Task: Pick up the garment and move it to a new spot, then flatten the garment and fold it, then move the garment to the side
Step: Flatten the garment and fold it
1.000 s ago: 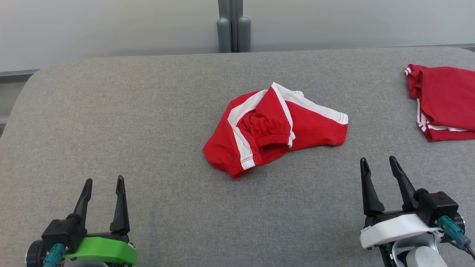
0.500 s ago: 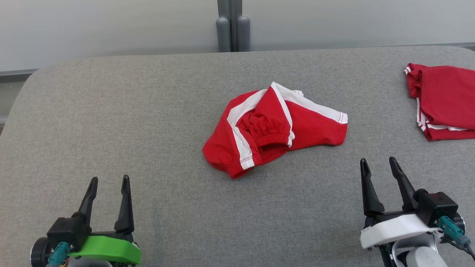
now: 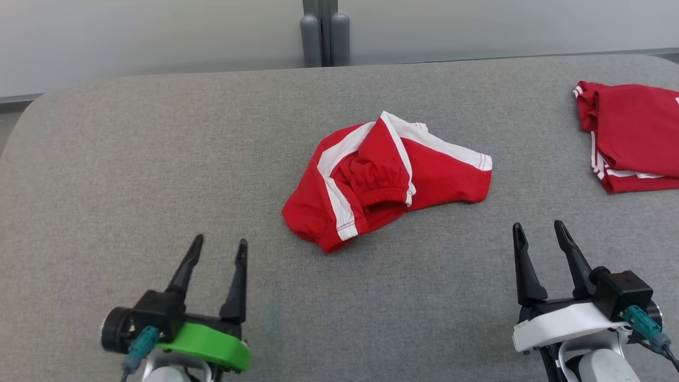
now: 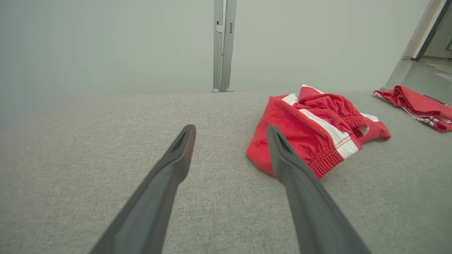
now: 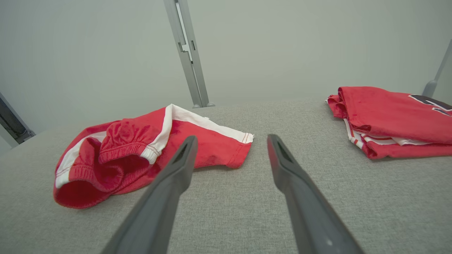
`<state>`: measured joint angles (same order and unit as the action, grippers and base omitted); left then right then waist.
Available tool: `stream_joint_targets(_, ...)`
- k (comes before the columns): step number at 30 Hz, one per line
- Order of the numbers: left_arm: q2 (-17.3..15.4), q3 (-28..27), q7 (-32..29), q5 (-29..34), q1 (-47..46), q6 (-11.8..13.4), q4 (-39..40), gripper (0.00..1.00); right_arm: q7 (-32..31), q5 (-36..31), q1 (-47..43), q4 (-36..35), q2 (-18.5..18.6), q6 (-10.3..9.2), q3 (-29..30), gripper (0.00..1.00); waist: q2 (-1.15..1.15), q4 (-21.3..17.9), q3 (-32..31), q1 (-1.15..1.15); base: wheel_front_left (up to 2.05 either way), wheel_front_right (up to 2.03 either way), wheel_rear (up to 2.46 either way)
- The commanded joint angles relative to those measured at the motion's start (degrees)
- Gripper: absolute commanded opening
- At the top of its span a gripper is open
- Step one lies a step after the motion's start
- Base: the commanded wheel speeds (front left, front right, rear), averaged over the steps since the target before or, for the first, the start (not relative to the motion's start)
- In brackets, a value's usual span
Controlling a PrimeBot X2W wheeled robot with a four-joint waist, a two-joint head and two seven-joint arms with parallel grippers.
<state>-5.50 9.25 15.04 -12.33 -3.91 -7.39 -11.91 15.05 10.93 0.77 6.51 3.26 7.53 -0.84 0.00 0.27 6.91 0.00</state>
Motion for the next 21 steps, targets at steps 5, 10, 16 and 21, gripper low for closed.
stream_joint_targets(5,-0.4,7.5,0.2,-0.1,-4.2,-0.2,-1.8,1.0,0.2,0.4,1.3,0.0,0.0,-0.1,-0.1,1.0,0.0,-2.2,1.9,0.0,0.0,0.0,0.0)
stream_joint_targets(10,-0.7,12.5,0.1,-0.4,-7.5,-0.2,-4.6,1.0,0.2,0.6,2.2,-0.3,-0.1,-0.1,0.0,1.0,0.0,-4.7,4.0,0.0,0.0,0.0,0.0)
stream_joint_targets(16,-1.6,16.9,0.2,-1.0,-10.1,-0.2,-9.3,1.0,0.2,0.6,3.1,-0.6,-0.2,-0.1,0.4,1.0,0.0,-7.9,6.5,0.0,0.0,0.0,0.0)
stream_joint_targets(21,-1.8,16.6,0.2,-1.8,-12.1,-0.2,-12.9,1.0,0.2,0.9,3.5,-1.0,-0.3,-0.1,0.6,1.0,0.0,-9.5,8.2,0.0,0.0,0.0,0.0)
